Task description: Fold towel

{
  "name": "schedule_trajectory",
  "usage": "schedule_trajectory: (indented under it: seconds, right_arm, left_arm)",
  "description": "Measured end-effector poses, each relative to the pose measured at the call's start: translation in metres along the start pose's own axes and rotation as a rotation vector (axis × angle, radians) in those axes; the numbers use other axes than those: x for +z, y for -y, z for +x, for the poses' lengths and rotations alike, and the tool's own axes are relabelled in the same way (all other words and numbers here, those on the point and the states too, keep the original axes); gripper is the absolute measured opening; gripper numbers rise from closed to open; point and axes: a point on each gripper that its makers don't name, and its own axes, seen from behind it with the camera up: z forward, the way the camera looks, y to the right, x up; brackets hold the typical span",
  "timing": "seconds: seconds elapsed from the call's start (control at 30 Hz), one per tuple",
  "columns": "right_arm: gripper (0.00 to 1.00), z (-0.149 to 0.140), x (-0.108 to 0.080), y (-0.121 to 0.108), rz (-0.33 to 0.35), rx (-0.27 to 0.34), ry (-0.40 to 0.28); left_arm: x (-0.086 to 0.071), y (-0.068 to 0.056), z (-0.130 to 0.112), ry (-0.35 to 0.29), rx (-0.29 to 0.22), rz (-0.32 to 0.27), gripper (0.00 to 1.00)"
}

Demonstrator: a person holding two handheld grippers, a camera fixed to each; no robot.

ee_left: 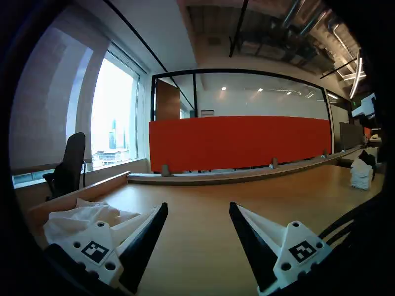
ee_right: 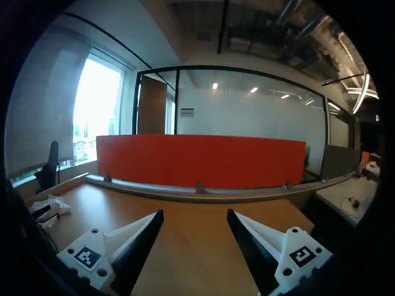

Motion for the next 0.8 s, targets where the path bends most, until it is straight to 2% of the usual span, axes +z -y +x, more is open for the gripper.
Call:
schedule_trajectory:
  seconds: [0.27, 0.67, 0.8]
  right_arm:
    - [1.0, -0.017, -0.001, 0.004, 0.008, -0.007, 0.018]
    - [1.0, -0.01, -0.001, 0.007, 0.014, -0.012, 0.006]
    - [1.0, -0.009, -0.002, 0.006, 0.015, -0.011, 0.004]
  left_arm:
    - [-0.001, 0.003, -0.011, -0.003, -0.003, 0.016, 0.92]
    - [-0.002, 0.004, -0.012, -0.002, -0.042, 0.018, 0.92]
    - [-0.002, 0.004, -0.011, -0.002, -0.041, 0.016, 0.92]
